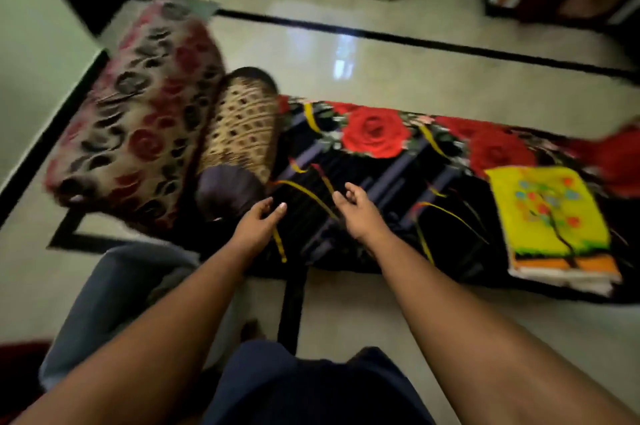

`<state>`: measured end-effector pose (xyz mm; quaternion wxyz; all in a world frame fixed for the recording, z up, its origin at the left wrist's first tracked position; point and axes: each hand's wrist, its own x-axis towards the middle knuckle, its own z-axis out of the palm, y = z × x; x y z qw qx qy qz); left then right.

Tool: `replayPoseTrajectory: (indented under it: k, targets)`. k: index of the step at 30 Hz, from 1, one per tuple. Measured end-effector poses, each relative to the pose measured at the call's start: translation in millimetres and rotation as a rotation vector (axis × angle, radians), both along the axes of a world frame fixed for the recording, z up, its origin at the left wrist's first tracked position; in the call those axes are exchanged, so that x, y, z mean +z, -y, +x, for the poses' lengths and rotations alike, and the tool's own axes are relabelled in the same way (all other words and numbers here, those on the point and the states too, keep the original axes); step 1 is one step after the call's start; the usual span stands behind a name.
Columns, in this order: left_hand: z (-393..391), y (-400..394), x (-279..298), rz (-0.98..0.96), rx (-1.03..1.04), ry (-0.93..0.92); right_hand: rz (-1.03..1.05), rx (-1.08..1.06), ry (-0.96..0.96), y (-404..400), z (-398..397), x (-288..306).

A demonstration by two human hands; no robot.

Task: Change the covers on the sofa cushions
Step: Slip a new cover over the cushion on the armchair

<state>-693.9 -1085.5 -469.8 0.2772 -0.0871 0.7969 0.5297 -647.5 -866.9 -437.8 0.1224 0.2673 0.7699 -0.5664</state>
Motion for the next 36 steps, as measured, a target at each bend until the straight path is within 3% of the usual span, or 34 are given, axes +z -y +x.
replayPoseTrajectory:
  k: [8,14,17,22,27,32,36]
  targets:
    - [76.7,-292.4,-1.2,-0.213,-0.818,-0.183,0.056,-0.546,0.018,-257.9,212.5,0.3]
    - [142.4,-474.7,-5.2,-0.274,-1.213,-0.284,0.066,-0.862,0.062,-378.0,322.6,-6.0]
    - [153.7,-520.1,-11.5,-0.312,-1.328,-0.324,0.034,-0.917,0.068,-392.8,336.5,5.5]
    - [154.0,-637.4,-72.1,-0.391,-1.472,-0.251,-0.004,-1.004,0.132,-466.9,339.6,-22.0]
    - [137.5,-735.2,-175.5,-0.483,-1.577,-0.140,-0.015,-1.004,0.236,-555.1,312.9,-78.2]
    - [126.3,-814.7,-263.9,-0.719,-1.735,-0.334,-0.090,-0.969,0.325,-635.9,280.2,-145.3]
    - [126.4,-863.6,-321.2,-0.839,-1.920,-0.370,-0.127,-0.944,0.374,-676.0,275.7,-190.0]
